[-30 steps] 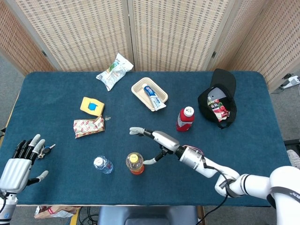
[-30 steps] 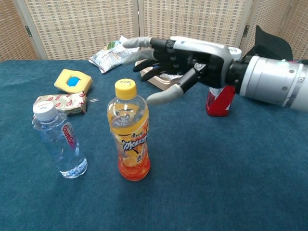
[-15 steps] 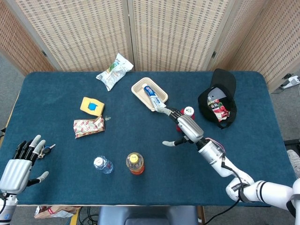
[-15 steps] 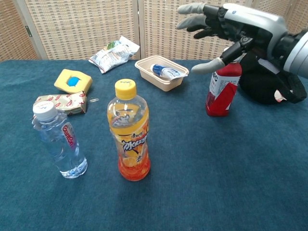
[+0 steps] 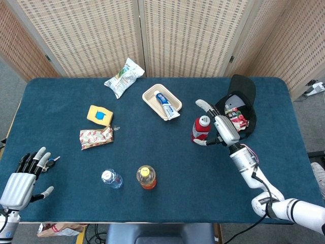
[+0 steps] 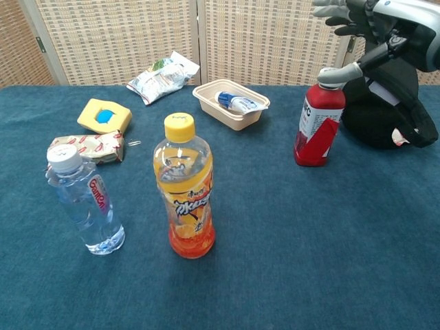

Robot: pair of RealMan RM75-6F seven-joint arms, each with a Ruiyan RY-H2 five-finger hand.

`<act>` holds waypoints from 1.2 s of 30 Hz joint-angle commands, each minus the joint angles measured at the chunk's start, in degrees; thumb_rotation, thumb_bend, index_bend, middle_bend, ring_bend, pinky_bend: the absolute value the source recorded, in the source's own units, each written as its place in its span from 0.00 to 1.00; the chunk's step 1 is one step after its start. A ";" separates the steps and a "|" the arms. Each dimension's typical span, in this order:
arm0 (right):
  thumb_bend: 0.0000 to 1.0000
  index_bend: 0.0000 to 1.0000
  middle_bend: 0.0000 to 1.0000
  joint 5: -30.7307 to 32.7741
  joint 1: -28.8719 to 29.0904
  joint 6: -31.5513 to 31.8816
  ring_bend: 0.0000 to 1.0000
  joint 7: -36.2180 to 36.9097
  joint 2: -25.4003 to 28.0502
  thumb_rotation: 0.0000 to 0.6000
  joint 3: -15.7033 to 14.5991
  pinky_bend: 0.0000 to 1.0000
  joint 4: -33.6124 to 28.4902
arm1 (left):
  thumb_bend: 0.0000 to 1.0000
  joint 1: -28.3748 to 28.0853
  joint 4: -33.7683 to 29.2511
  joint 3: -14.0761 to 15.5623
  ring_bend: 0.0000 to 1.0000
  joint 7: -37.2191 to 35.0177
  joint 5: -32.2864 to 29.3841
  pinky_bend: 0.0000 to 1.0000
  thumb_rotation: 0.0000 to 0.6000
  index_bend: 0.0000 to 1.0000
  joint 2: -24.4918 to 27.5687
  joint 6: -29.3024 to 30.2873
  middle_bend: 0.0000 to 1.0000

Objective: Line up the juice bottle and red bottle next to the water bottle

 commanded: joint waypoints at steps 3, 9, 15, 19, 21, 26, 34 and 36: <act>0.00 0.00 0.03 0.49 -0.62 -2.15 0.00 4.43 -1.17 1.00 0.75 0.03 4.25 | 0.13 -0.03 -0.24 -0.02 0.01 0.16 -0.25 0.00 1.00 0.06 0.20 -0.16 0.00; 0.00 0.00 0.03 0.35 -1.03 -5.51 0.00 12.48 -2.11 1.00 0.81 0.03 7.61 | 0.13 -0.02 -0.84 0.06 0.01 0.57 -0.27 0.00 1.00 0.06 0.44 -0.23 0.00; 0.00 0.00 0.03 -1.47 -0.95 -7.94 0.00 19.41 -4.13 1.00 0.11 0.03 12.01 | 0.13 -0.14 -1.07 0.06 0.01 0.77 0.09 0.00 1.00 0.06 0.36 -0.16 0.00; 0.00 0.00 0.03 -2.67 -0.63 -8.93 0.00 23.41 -6.07 1.00 -0.22 0.03 15.44 | 0.13 -0.06 -1.17 0.06 0.01 0.77 0.05 0.00 1.00 0.06 0.40 -0.01 0.00; 0.00 0.00 0.03 -3.33 -0.38 -9.51 0.00 25.71 -7.27 1.00 -0.48 0.03 17.67 | 0.13 -0.03 -1.01 0.07 0.01 0.55 -0.18 0.00 1.00 0.06 0.29 -0.14 0.00; 0.00 0.00 0.03 -4.43 0.47 -10.84 0.00 30.29 -10.64 1.00 -0.89 0.04 23.14 | 0.13 -0.05 -1.04 0.13 0.01 0.72 -0.27 0.00 1.00 0.06 0.40 -0.31 0.00; 0.00 0.00 0.05 -5.98 1.31 -11.21 0.00 35.40 -13.67 1.00 -1.37 0.06 28.80 | 0.13 -0.03 -1.24 0.04 0.01 0.93 -0.57 0.00 1.00 0.06 0.57 -0.36 0.00; 0.00 0.00 0.06 -6.29 1.42 -11.32 0.00 36.13 -14.07 1.00 -1.61 0.07 29.54 | 0.13 -0.03 -1.27 0.05 0.01 0.96 -0.66 0.00 1.00 0.06 0.58 -0.46 0.00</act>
